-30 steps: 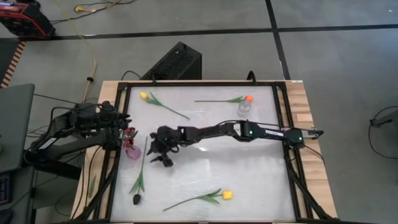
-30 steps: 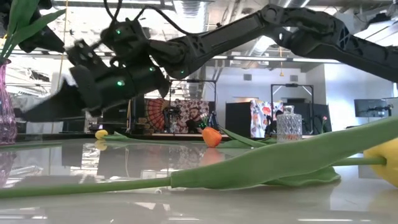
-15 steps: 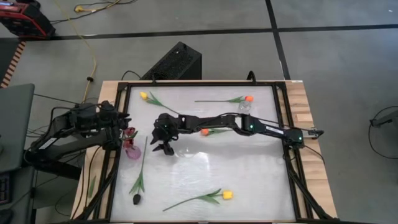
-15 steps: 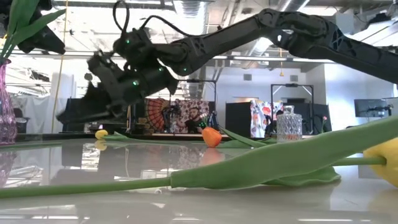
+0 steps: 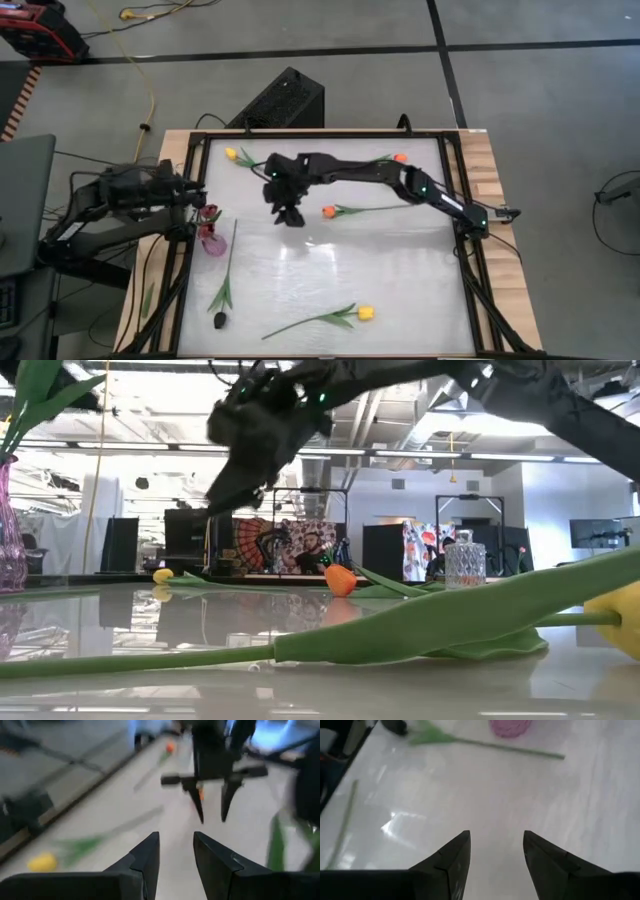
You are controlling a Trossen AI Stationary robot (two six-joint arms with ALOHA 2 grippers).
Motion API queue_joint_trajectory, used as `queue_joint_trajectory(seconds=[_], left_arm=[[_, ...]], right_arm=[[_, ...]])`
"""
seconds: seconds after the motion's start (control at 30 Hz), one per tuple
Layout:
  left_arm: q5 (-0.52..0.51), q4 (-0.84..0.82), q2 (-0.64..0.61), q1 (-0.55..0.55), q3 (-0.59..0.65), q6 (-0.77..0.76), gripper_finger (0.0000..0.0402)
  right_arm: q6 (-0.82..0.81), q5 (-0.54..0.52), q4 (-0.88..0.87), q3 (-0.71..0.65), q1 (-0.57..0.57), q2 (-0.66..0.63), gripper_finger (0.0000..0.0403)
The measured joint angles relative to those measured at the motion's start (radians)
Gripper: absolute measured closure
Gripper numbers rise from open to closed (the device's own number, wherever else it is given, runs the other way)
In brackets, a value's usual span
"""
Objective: Sort flowers into vase by color
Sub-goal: Put the black tulip into the pink vase
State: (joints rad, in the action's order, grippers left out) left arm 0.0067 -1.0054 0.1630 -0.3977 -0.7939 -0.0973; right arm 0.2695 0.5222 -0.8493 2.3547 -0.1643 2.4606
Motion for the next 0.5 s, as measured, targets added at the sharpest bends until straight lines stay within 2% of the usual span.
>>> queue_joint_trajectory(seconds=[0.2, 0.4, 0.5], left_arm=[[-0.196, 0.123, 0.095, 0.000, -0.079, 0.066, 0.0292], [-0.322, 0.187, 0.363, -0.006, -0.172, 0.183, 0.0292], [-0.300, 0.222, 0.483, -0.018, -0.286, 0.217, 0.0292]], right_arm=[[0.080, -0.001, -0.256, 0.001, -0.002, -0.100, 0.0196], [0.074, -0.003, -0.403, 0.001, -0.002, -0.165, 0.0207], [0.072, -0.004, -0.459, 0.001, -0.002, -0.171, 0.0215]])
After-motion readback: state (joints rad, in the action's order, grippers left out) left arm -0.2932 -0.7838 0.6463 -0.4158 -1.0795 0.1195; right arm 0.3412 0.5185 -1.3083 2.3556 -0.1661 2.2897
